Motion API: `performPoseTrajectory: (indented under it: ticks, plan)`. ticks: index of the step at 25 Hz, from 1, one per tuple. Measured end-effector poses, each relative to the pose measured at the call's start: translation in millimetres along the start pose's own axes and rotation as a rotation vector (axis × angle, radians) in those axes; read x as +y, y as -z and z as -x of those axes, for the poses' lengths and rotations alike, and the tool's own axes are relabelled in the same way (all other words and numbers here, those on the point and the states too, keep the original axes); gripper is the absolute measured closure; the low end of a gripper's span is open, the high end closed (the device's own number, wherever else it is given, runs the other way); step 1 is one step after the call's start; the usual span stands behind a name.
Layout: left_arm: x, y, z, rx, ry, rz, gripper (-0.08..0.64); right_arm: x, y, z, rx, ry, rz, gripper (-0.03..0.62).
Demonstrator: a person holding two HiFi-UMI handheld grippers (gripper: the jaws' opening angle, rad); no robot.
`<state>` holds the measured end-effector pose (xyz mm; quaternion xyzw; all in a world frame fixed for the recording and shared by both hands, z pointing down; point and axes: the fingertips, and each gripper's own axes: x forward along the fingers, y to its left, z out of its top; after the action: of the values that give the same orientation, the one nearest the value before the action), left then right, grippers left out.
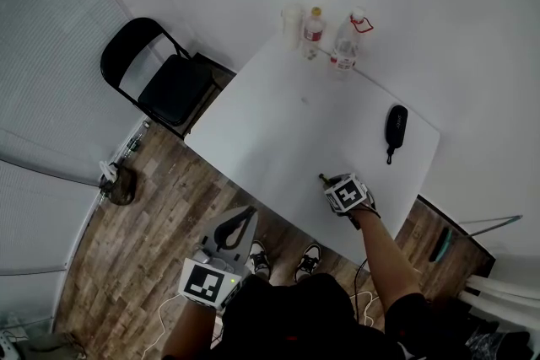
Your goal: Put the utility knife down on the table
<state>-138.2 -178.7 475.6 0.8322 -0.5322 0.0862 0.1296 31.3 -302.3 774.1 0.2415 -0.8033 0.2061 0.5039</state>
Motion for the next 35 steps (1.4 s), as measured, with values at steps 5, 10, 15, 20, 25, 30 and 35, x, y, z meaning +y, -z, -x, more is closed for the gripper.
performPoseTrajectory:
  ticks: [5, 10, 15, 20, 25, 30, 35]
  plan:
    - [1, 0, 3, -0.001, -0.007, 0.0, 0.529, -5, -5, 8, -0.047, 0.023, -0.007, 0.504]
    - [-2, -4, 7, 0.004, 0.001, -0.011, 0.529, -3, -16, 33, -0.124, 0.026, -0.001, 0.485]
    - [-12, -21, 10, -0.064, 0.029, -0.025, 0.529, 10, -67, 138, -0.445, 0.089, -0.026, 0.494]
    - [-28, -41, 8, -0.115, 0.081, -0.074, 0.529, 32, -103, 259, -0.818, 0.116, -0.105, 0.545]
    - [-42, -59, 8, -0.159, 0.12, -0.091, 0.529, 56, -107, 342, -1.013, 0.19, -0.086, 0.555]
    - [-50, -90, 11, -0.225, 0.141, -0.124, 0.529, 76, -97, 405, -1.147, 0.259, -0.058, 0.561]
    - [-56, -112, 19, -0.258, 0.153, -0.152, 0.529, 86, -82, 448, -1.228, 0.349, -0.045, 0.565]
